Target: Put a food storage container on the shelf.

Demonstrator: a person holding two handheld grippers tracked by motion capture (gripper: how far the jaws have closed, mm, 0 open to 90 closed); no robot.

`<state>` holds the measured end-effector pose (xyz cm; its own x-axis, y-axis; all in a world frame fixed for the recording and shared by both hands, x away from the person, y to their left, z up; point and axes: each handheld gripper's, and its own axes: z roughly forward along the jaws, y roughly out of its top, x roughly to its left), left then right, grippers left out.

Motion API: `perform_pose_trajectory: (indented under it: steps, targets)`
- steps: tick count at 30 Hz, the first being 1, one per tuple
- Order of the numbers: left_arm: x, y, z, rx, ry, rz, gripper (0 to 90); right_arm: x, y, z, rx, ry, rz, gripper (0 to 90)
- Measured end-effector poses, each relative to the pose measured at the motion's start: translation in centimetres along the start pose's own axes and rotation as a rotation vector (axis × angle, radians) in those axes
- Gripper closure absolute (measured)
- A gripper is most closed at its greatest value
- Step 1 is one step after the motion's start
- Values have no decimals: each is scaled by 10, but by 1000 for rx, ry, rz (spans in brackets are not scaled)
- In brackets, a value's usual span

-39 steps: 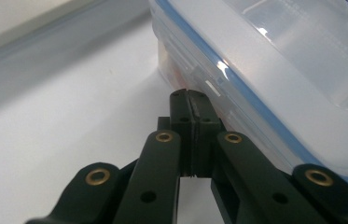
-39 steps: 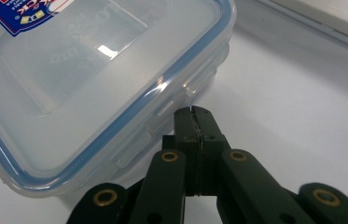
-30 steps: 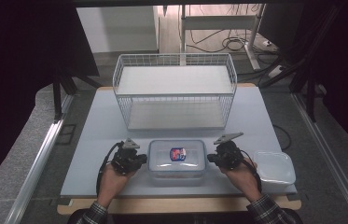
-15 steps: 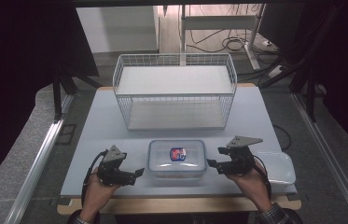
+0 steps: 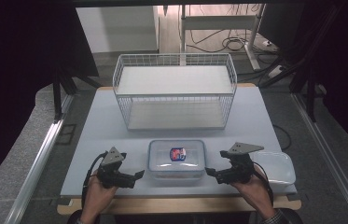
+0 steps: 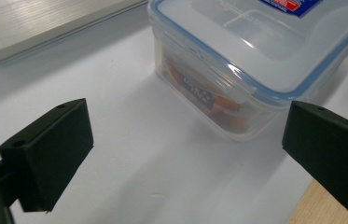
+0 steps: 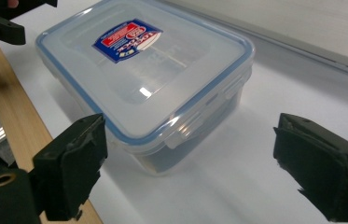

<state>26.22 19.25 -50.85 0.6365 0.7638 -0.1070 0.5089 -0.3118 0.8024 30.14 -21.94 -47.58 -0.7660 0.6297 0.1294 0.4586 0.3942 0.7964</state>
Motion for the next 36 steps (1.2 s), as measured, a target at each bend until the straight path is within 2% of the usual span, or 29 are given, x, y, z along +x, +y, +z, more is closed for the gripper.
perform_pose_trajectory:
  steps: [2, 5, 11, 15, 17, 18, 19, 21, 22, 29, 31, 32, 34, 36]
  targets:
    - [2, 0, 0, 2, 17, -18, 13, -1, 0, 1, -1, -10, 3, 58]
    - [2, 1, 0, -2, 6, -31, 18, -1, 1, 3, 10, -20, 0, 38]
    - [-5, 8, 3, 28, 3, -8, 30, 1, 4, 5, 32, -24, 3, 28]
    - [-7, 17, 5, 36, -3, -6, 25, 0, 10, 5, 51, -31, 1, 71]
    - [-6, 23, 5, 10, -31, -33, 13, -1, 13, 5, 64, -36, -5, 93]
    - [-6, 23, 5, 10, -31, -33, 17, -1, 14, 6, 65, -35, -6, 96]
    - [-3, 28, 6, 7, -65, -48, 24, -1, 15, 6, 67, -34, -9, 97]
    - [-3, 30, 8, 11, -74, -53, 29, -2, 17, 8, 71, -33, -12, 97]
    - [-2, 34, 13, 18, -87, -50, 35, -3, 18, 8, 73, -36, -12, 100]
    - [-4, 45, 32, 55, -94, -12, 73, -4, 28, 19, 84, -51, -32, 120]
    - [1, 48, 42, 75, -137, -43, 72, -5, 30, 28, 95, -15, -13, 129]
    - [1, 48, 42, 75, -137, -43, 70, -5, 30, 28, 95, -15, -13, 129]
    - [6, 48, 52, 98, -209, -71, 64, -9, 31, 37, 121, 20, 12, 131]
    - [8, 46, 57, 108, -256, -103, 53, -11, 31, 43, 142, 47, 34, 128]
